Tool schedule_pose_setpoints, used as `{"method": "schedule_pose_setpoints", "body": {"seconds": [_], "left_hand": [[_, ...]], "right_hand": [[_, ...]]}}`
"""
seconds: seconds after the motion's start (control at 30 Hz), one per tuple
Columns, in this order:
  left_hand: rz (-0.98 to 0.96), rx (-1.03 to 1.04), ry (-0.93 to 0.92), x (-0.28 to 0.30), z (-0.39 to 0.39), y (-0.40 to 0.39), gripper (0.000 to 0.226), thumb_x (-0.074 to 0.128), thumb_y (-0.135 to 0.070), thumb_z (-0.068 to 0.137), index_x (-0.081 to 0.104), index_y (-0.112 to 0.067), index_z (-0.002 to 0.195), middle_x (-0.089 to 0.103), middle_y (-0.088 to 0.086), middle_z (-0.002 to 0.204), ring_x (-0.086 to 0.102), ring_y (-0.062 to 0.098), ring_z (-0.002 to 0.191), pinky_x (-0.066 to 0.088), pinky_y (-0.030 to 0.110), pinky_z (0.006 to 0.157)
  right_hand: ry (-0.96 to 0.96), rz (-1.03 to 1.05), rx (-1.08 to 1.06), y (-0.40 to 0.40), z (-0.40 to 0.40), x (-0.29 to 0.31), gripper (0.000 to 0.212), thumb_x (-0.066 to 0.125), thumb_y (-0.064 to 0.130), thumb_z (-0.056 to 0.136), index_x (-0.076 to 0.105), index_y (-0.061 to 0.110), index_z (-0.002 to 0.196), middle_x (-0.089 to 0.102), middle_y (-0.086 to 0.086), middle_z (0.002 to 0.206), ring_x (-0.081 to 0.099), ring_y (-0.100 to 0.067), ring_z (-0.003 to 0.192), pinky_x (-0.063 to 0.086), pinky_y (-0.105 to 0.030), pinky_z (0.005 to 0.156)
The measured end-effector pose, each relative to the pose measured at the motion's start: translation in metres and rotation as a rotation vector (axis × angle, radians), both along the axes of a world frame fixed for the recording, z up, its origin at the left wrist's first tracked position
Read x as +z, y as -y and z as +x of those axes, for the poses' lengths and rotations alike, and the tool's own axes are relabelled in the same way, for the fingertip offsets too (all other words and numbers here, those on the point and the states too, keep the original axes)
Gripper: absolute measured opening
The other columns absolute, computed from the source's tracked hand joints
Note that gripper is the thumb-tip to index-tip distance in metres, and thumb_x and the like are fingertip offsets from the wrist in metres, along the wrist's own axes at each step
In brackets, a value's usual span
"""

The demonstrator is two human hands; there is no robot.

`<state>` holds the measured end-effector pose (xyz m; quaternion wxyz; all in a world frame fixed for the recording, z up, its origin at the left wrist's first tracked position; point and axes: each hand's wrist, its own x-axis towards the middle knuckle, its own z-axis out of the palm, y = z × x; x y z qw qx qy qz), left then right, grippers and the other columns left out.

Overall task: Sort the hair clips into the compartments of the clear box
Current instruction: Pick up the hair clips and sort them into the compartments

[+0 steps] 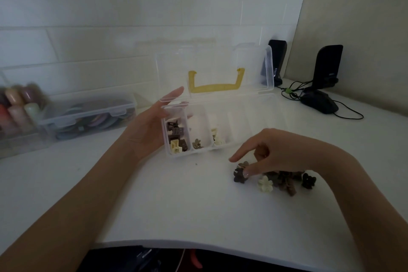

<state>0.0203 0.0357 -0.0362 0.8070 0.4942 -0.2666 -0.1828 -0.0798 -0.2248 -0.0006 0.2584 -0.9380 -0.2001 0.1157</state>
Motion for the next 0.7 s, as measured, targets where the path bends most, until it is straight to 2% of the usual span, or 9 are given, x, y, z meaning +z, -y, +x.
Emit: {"method": "schedule_pose_setpoints", "body": {"seconds": [0.1, 0.17, 0.27, 0.33, 0.5, 0.63, 0.7], "left_hand": [[0.000, -0.008, -0.002, 0.001, -0.001, 0.001, 0.066, 0.083, -0.029, 0.049, 0.068, -0.029, 0.114, 0.069, 0.003, 0.111, 0.064, 0.026, 0.107, 0.051, 0.043, 0.091], [-0.004, -0.004, 0.001, 0.002, 0.000, 0.002, 0.067, 0.084, -0.028, 0.048, 0.069, -0.028, 0.113, 0.070, 0.003, 0.110, 0.064, 0.026, 0.107, 0.050, 0.043, 0.092], [-0.010, -0.007, 0.002, 0.002, -0.001, 0.002, 0.067, 0.084, -0.028, 0.047, 0.069, -0.028, 0.112, 0.070, 0.003, 0.109, 0.064, 0.027, 0.106, 0.050, 0.044, 0.092], [-0.014, -0.012, 0.003, 0.002, -0.001, 0.001, 0.066, 0.084, -0.027, 0.049, 0.068, -0.027, 0.113, 0.070, 0.003, 0.109, 0.064, 0.027, 0.106, 0.050, 0.044, 0.092], [-0.018, -0.020, 0.005, 0.002, 0.000, 0.001, 0.065, 0.082, -0.026, 0.051, 0.068, -0.027, 0.115, 0.070, 0.002, 0.109, 0.065, 0.025, 0.105, 0.048, 0.045, 0.094], [-0.017, -0.020, -0.004, 0.002, 0.000, 0.002, 0.067, 0.083, -0.027, 0.050, 0.067, -0.027, 0.115, 0.070, 0.003, 0.109, 0.065, 0.025, 0.105, 0.048, 0.045, 0.094], [-0.016, -0.014, -0.011, 0.001, 0.001, 0.002, 0.068, 0.083, -0.028, 0.051, 0.066, -0.027, 0.117, 0.069, 0.003, 0.110, 0.065, 0.026, 0.105, 0.048, 0.046, 0.094]], "right_hand": [[0.103, -0.064, -0.063, 0.002, 0.003, 0.000, 0.013, 0.070, 0.037, 0.078, 0.071, 0.035, 0.090, 0.042, 0.010, 0.042, 0.032, -0.007, 0.041, 0.026, -0.021, 0.050], [0.133, -0.052, -0.080, 0.004, 0.003, 0.002, 0.016, 0.070, 0.036, 0.078, 0.071, 0.038, 0.094, 0.040, 0.010, 0.040, 0.031, -0.007, 0.041, 0.024, -0.016, 0.048], [0.006, 0.023, -0.035, 0.008, -0.003, 0.008, 0.032, 0.071, 0.035, 0.077, 0.065, 0.047, 0.106, 0.040, 0.008, 0.044, 0.029, -0.006, 0.043, 0.027, -0.014, 0.047], [-0.092, -0.009, -0.024, 0.012, -0.007, 0.013, 0.035, 0.073, 0.039, 0.073, 0.062, 0.049, 0.105, 0.040, 0.009, 0.047, 0.031, -0.006, 0.045, 0.027, -0.014, 0.047], [-0.191, -0.147, -0.066, 0.019, -0.014, 0.017, 0.045, 0.078, 0.040, 0.067, 0.047, 0.039, 0.101, 0.045, 0.013, 0.048, 0.036, -0.004, 0.047, 0.031, -0.015, 0.048], [-0.208, -0.277, -0.081, 0.015, -0.018, 0.017, 0.041, 0.078, 0.042, 0.066, 0.049, 0.037, 0.094, 0.050, 0.013, 0.057, 0.041, -0.002, 0.049, 0.033, -0.014, 0.049], [-0.164, -0.275, -0.088, 0.013, -0.016, 0.014, 0.035, 0.078, 0.041, 0.067, 0.051, 0.035, 0.089, 0.047, 0.012, 0.053, 0.038, -0.003, 0.047, 0.031, -0.017, 0.049]]}}
